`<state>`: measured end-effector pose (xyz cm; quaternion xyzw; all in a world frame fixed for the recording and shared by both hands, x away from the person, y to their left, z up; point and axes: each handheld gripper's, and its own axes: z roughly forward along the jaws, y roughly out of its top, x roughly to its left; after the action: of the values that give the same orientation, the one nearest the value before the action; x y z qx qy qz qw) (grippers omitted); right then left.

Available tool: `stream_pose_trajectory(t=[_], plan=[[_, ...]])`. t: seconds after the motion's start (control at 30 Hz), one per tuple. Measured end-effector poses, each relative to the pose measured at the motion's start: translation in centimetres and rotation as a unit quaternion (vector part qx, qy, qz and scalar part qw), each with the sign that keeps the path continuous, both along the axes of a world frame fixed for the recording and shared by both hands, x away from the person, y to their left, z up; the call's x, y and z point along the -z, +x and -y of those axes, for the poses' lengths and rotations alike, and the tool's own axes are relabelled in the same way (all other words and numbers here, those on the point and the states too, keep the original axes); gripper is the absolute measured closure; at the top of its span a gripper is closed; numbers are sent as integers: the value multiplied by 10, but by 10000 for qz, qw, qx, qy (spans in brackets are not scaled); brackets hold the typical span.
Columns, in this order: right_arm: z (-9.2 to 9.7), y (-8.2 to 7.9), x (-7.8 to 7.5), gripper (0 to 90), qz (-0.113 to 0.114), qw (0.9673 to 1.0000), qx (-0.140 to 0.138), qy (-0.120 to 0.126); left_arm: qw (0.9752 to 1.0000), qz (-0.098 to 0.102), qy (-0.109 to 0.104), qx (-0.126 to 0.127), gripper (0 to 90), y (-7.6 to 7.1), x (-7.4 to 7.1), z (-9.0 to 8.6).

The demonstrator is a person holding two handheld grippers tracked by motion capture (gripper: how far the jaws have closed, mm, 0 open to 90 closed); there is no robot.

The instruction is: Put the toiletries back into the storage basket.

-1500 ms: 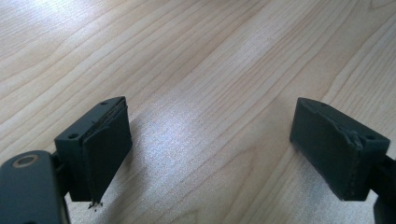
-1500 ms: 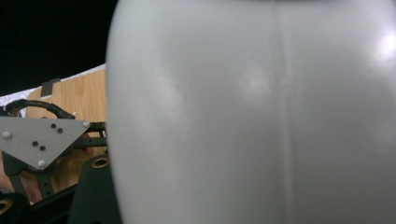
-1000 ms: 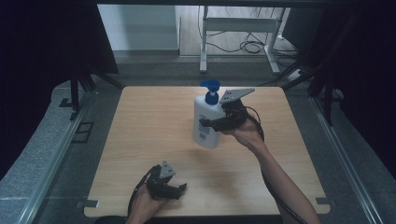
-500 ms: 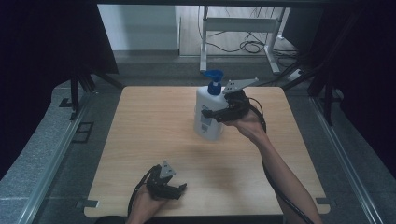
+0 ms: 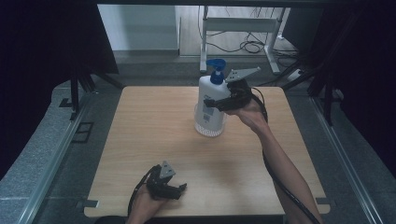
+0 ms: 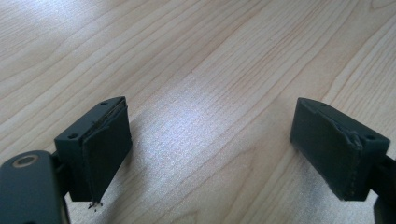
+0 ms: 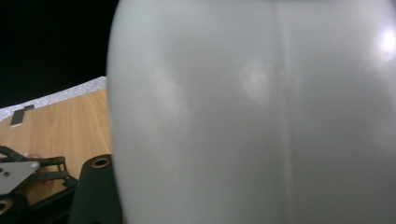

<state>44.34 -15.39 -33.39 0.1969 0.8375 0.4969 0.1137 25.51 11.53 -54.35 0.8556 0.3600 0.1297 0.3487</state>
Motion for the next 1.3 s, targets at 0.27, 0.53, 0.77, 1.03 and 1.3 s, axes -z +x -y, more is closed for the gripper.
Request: stream_pose_trajectory(t=[0.27,0.53,0.77,1.03,1.3], plan=[[1,14,-3,372,58,10000,30,-39,10000,5,0,-2,119,0,0,0],[3,28,0,372,30,9999,126,-66,10000,9,23,16,119,0,0,0],[4,40,4,372,43,9997,199,-124,10000,19,38,21,119,0,0,0],[0,49,12,373,48,9996,192,-197,10000,7,23,6,119,0,0,0],[-2,55,26,373,14,9994,224,-278,10000,8,27,7,119,0,0,0]])
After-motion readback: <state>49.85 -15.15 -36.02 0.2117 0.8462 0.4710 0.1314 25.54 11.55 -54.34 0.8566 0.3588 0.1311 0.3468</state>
